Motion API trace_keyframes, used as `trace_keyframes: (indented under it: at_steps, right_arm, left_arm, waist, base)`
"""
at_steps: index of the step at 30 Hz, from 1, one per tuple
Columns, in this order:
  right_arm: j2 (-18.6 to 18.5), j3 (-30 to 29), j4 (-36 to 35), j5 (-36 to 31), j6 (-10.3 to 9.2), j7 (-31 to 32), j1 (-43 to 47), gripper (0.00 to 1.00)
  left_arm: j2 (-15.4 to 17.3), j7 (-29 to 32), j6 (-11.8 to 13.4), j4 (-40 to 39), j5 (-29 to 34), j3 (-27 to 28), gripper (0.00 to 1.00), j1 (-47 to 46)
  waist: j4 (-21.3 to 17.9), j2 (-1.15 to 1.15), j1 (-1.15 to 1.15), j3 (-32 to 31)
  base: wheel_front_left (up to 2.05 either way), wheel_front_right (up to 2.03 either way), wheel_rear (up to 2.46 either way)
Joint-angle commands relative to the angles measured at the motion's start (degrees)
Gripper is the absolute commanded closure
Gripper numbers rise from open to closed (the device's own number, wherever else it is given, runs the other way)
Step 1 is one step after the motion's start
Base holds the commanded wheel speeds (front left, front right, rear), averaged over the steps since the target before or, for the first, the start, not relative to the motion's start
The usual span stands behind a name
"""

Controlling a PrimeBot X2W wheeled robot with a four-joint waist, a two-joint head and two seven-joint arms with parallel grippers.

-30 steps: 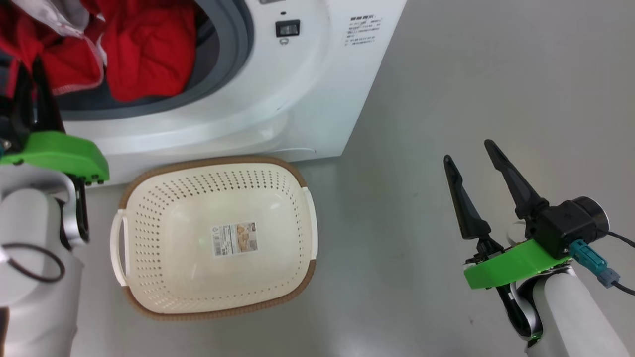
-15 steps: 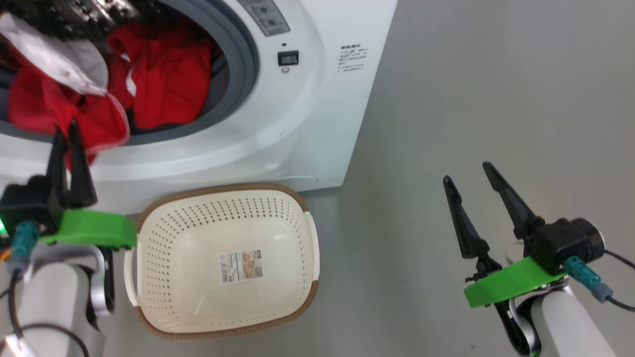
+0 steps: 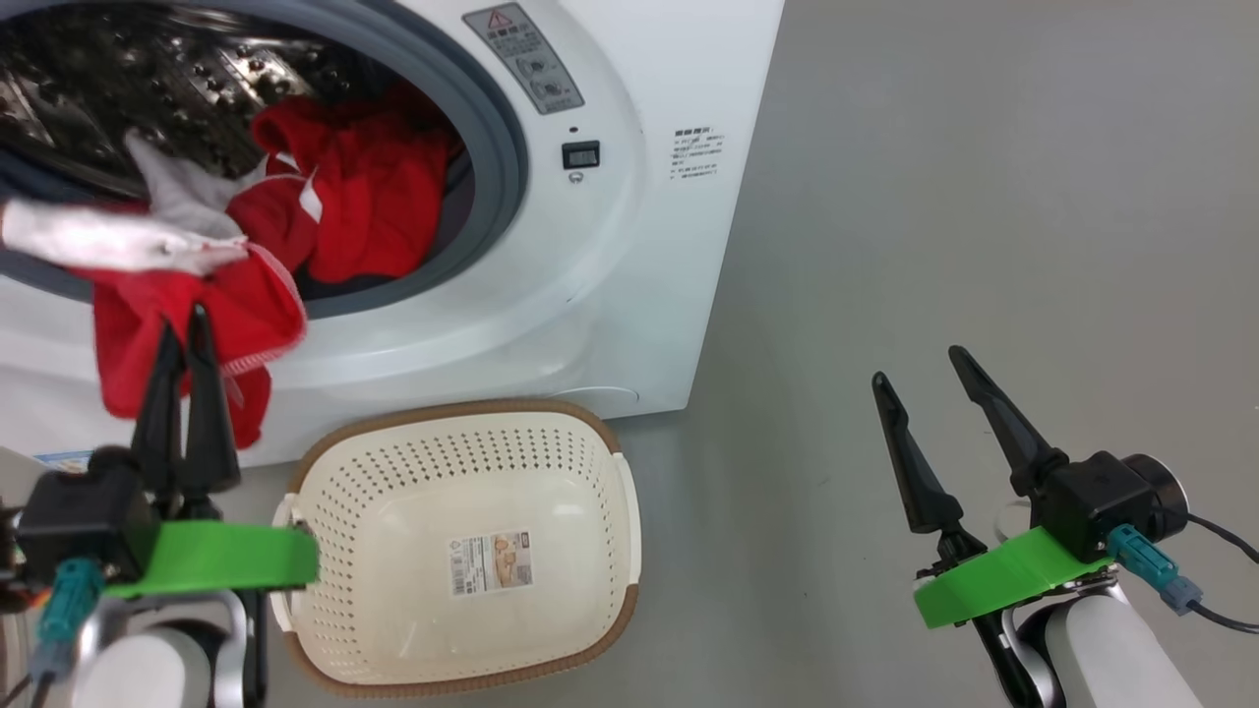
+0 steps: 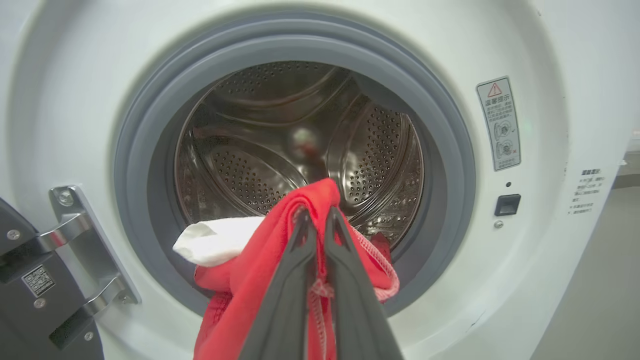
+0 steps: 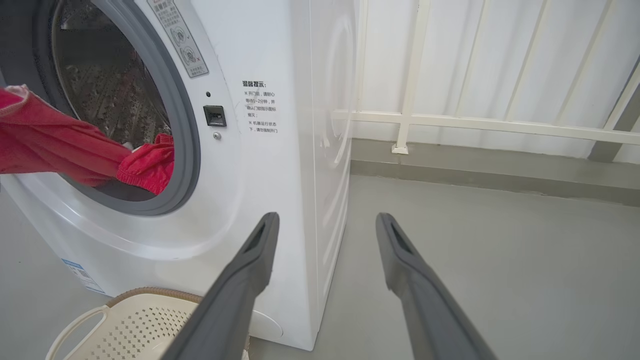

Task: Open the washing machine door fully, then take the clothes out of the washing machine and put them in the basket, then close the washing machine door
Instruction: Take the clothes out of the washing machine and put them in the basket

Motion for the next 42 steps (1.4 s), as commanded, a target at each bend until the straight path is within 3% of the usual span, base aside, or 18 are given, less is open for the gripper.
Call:
trace_keyframes:
  at_steps: [1,15,22,30,42]
  right_arm:
    - [0.02,1.09,-1.2,-0.26,0.25,-0.37,0.67,0.0]
    - [0.32,1.17,-1.04,-0.16,0.25,-0.37,1.12,0.0]
    - [0.45,1.1,-1.47,-0.12,0.25,-0.37,0.99,0.0]
    - [0.59,1.37,-1.5,0.21,0.25,-0.37,0.09,0.0]
    - [0.77,1.66,-1.47,0.72,0.25,-0.37,-1.77,0.0]
  left_arm:
    - [1.59,0.18,0.68,-2.7,-0.21,1.84,1.0,0.26]
    - [1.69,3.65,2.75,-15.69,1.2,0.4,1.0,4.51]
    - [0.37,4.21,2.98,-17.06,-0.19,-0.62,1.0,6.44]
    - [-2.17,3.39,0.58,-10.04,-3.52,-3.44,1.0,6.34]
    - [-6.95,-0.25,-5.97,12.1,-10.37,-5.85,1.0,-0.35]
  waist:
    - [0.02,0.0,0.0,-0.25]
    - [-0.06,0.0,0.0,-1.7]
    - [-0.13,0.0,0.0,-0.6]
    - [-0.5,0.0,0.0,1.59]
    - [-1.32,0.0,0.0,6.09]
  base:
    - [0.0,0.0,0.0]
    - [0.0,0.0,0.0]
    - [0.0,0.0,0.0]
    - [0.0,0.0,0.0]
    - [0.0,0.0,0.0]
